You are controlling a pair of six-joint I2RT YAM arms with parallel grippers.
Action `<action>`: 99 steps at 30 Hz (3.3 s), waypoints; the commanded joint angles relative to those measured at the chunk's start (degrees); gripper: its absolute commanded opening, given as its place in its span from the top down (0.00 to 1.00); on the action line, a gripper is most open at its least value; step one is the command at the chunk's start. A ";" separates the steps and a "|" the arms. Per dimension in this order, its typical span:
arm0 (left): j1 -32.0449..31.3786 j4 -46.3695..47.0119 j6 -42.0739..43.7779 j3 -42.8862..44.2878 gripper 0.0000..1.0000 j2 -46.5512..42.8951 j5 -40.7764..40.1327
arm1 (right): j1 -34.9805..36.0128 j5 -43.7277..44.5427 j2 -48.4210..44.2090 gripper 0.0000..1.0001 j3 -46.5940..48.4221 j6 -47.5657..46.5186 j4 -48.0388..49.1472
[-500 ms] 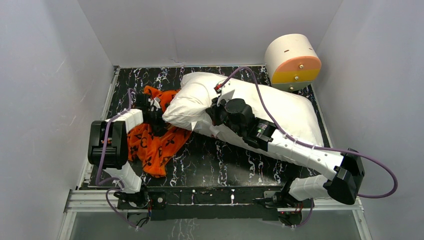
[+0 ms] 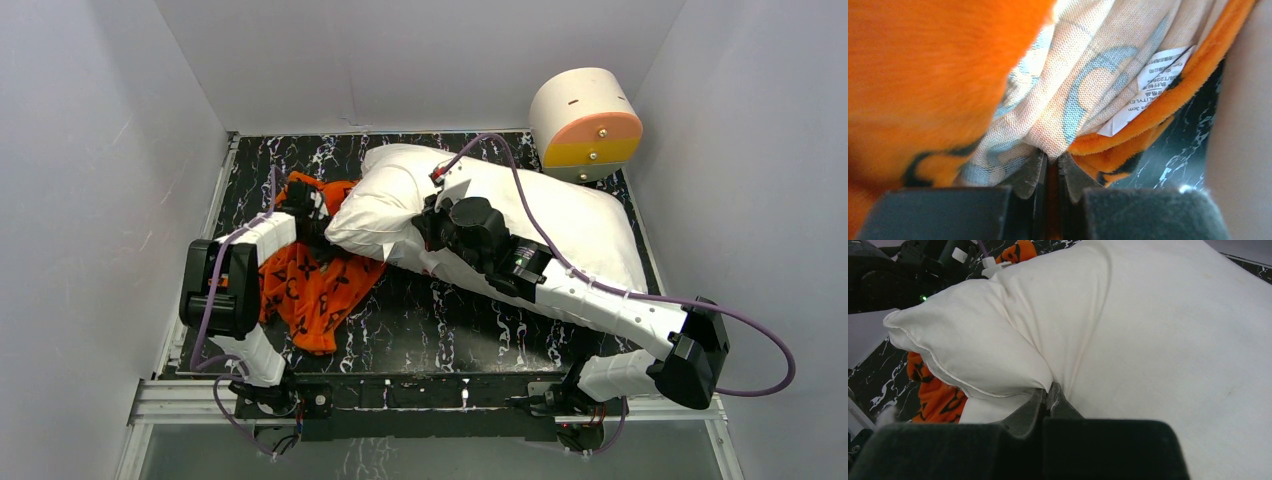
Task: Remove the pillowcase from the pillow
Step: Adjust the pillowcase at the center of the board, then adjust the pillow at the center of the board.
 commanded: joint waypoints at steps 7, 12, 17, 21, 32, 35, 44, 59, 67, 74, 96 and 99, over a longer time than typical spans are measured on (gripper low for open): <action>26.64 -11.91 -3.57 15.65 1.00 -18.25 -11.04 | -0.38 4.52 -5.05 1.00 0.41 1.07 9.29; 35.37 -12.70 -3.94 15.27 1.00 -21.05 -9.81 | -0.41 1.80 -3.11 1.00 0.26 0.76 8.97; 35.37 -9.47 -2.72 8.30 0.96 -22.67 -3.00 | -0.35 -7.95 2.48 1.00 2.75 0.07 5.55; 35.33 -9.37 0.57 5.83 0.86 -21.21 7.13 | -0.39 -16.04 7.77 1.00 4.17 -0.34 4.19; 34.40 -14.17 4.17 10.45 0.10 -25.74 5.21 | 0.18 -16.92 20.30 0.47 24.40 -5.61 -17.37; 32.32 -14.59 3.31 14.14 0.04 -25.49 7.87 | 0.16 -9.51 17.73 0.42 29.41 -7.01 -24.70; 8.24 -8.50 2.91 16.12 0.02 -19.50 -1.58 | -8.21 29.30 6.04 0.01 20.22 -5.30 -36.79; 3.46 0.03 3.27 13.07 0.02 -15.73 27.70 | -49.96 18.28 -14.68 0.02 2.05 8.53 -37.09; -0.40 -10.26 11.61 13.12 0.09 -10.18 34.97 | -50.24 -16.93 -22.82 0.10 -21.01 20.28 -21.62; -1.34 -11.93 8.62 12.42 0.35 -16.72 12.44 | -44.91 -39.37 -14.04 0.20 -16.68 15.56 -9.05; -1.10 -2.92 7.68 12.46 0.02 -33.41 12.58 | -37.02 -57.16 -1.79 0.14 8.79 10.94 -12.26; -1.10 -4.02 5.49 13.55 0.02 -32.56 6.85 | -30.69 -43.71 4.86 0.08 9.65 7.53 -19.23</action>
